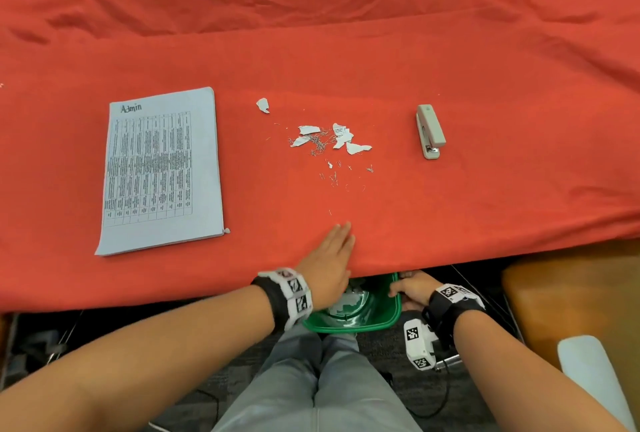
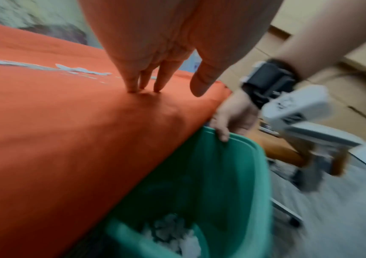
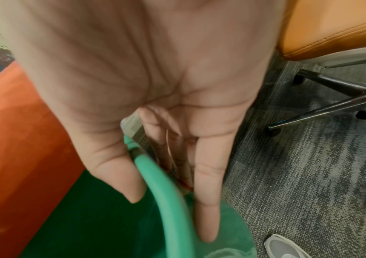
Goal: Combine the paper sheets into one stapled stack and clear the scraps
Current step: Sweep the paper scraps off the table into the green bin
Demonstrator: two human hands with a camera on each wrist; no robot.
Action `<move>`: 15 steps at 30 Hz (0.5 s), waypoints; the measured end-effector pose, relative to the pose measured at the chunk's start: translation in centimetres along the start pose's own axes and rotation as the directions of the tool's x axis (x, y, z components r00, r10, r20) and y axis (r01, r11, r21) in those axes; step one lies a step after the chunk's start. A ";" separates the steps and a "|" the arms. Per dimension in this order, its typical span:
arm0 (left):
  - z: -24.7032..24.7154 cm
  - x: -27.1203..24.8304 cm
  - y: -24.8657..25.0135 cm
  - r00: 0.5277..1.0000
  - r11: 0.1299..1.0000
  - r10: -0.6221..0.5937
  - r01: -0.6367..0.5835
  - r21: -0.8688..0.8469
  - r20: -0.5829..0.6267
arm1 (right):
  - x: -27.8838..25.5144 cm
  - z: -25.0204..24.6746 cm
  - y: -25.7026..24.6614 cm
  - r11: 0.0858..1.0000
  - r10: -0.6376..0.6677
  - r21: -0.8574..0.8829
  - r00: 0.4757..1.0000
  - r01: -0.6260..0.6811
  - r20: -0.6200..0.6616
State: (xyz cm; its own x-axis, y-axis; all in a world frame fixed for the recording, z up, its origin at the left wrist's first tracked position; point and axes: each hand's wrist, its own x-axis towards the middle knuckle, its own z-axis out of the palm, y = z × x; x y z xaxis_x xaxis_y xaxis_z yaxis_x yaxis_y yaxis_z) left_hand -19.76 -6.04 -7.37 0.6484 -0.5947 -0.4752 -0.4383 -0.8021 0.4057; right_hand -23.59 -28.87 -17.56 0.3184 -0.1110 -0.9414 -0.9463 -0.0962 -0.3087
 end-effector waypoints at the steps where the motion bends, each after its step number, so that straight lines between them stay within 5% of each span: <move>1: 1.1 -1.1 0.5 0.998 0.999 0.045 -0.046 0.023 0.032 | 0.1 0.0 0.0 1.000 0.004 -0.001 1.000 -0.004 0.005; 4: 3.2 -3.4 1.9 0.973 0.985 0.145 -0.159 0.068 0.178 | 0.0 0.1 -0.1 1.000 0.002 -0.004 1.000 -0.002 0.015; 6: 3.0 -3.5 2.1 0.971 0.979 0.176 -0.191 0.078 0.162 | -0.2 0.2 -0.2 1.000 0.003 -0.009 1.000 -0.003 0.023; 10: -0.8 -0.7 0.7 0.998 1.000 -0.004 0.005 0.013 -0.057 | -0.3 0.4 -0.3 1.000 0.009 -0.015 1.000 -0.010 -0.001; 13: -2.2 1.5 -1.2 0.988 0.987 -0.156 0.157 0.028 -0.022 | 0.0 0.4 -0.2 1.000 0.013 -0.025 1.000 -0.013 -0.019; 15: -1.9 1.4 -1.4 0.991 0.988 -0.132 0.129 0.082 0.031 | -0.1 0.5 -0.3 1.000 0.012 -0.017 1.000 -0.012 -0.017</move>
State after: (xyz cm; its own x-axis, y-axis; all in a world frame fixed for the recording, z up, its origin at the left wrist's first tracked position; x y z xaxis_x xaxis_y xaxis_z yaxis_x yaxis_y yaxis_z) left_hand -17.02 -5.65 -7.17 0.6811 -0.4854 -0.5481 -0.4006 -0.8737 0.2759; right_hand -23.36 -28.35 -17.39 0.3079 -0.1287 -0.9427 -0.9490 -0.1115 -0.2948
